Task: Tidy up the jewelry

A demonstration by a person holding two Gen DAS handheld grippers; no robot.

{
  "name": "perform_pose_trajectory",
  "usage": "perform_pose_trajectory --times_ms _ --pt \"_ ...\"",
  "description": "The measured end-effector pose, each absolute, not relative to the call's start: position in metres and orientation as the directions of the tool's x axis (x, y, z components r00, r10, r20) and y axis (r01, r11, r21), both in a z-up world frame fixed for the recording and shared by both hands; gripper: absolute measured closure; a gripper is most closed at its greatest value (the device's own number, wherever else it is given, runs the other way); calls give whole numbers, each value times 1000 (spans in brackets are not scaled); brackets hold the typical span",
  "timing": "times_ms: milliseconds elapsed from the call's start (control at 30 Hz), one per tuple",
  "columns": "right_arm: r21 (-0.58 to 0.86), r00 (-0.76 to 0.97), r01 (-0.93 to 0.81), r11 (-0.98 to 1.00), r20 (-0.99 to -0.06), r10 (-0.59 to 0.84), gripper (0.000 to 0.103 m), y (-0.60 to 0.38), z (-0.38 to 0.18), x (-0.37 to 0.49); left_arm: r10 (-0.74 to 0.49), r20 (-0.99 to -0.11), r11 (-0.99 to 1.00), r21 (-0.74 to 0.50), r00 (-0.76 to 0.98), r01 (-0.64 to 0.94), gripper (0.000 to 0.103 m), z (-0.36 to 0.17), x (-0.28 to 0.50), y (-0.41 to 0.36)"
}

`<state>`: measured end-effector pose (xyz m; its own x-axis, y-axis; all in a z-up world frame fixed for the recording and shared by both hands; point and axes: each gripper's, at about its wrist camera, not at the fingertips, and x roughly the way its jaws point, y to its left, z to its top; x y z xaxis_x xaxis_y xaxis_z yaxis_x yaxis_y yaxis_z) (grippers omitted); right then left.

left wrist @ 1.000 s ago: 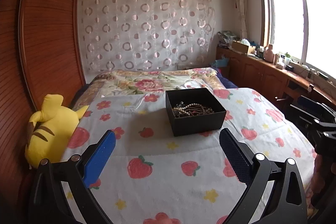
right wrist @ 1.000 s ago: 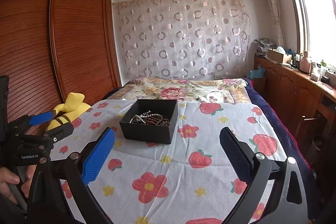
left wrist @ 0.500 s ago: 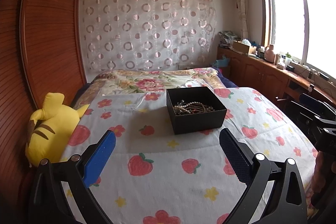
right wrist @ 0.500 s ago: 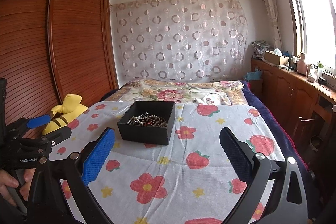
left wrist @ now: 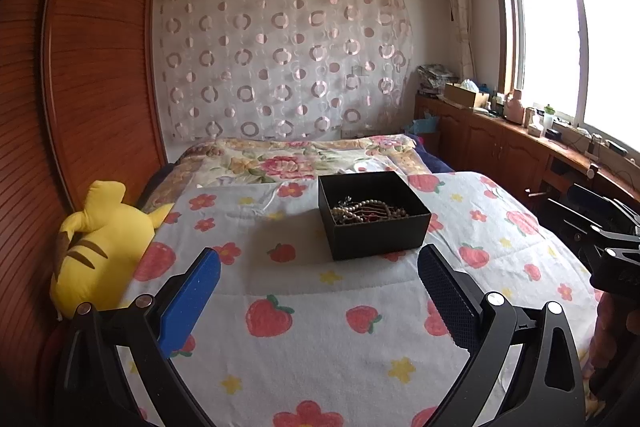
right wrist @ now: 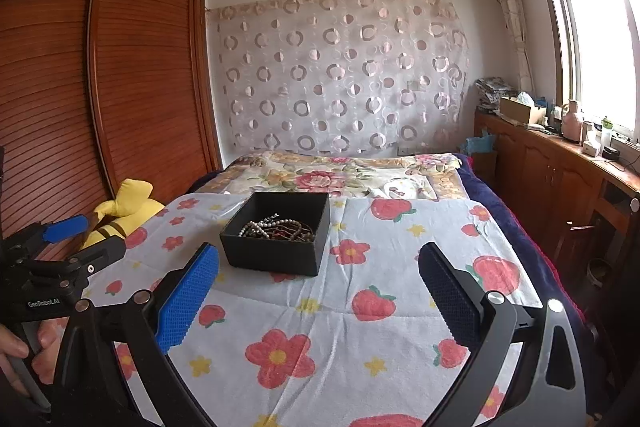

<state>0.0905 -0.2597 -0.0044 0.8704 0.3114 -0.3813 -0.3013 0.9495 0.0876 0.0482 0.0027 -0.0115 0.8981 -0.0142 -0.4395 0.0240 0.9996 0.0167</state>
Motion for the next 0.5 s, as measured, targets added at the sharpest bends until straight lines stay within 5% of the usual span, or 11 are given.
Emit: perform_pose_trajectory --times_ms 500 --pt "82 873 -296 952 -381 305 2 -259 -4 91 -15 -436 1000 16 900 25 8 -10 47 3"
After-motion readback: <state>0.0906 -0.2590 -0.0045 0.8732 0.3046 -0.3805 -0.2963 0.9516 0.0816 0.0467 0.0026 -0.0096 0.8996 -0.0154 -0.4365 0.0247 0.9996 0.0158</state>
